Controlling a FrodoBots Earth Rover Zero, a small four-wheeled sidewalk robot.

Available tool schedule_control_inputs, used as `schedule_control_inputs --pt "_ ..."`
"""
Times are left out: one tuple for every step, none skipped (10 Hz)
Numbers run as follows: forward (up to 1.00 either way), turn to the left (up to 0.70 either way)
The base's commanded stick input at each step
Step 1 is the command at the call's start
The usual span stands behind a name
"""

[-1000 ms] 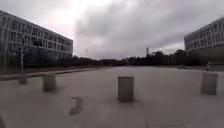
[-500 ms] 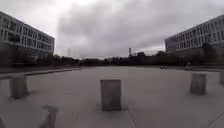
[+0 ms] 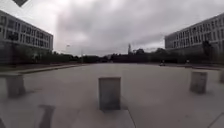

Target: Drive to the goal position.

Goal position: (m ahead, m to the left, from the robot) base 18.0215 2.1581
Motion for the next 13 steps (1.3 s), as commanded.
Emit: schedule_control_inputs --pt "-0.7 0.35" --pt "-0.7 0.35" --pt "-0.7 0.35" --pt "-0.7 0.35" --pt "-0.7 0.35" --pt "-0.25 0.04" --pt "0.03 0.0" --pt "0.01 0.0" --pt "0.01 0.0" --pt "0.03 0.0" --pt "0.06 0.0" --pt "0.34 0.0" --pt "0.7 0.0"
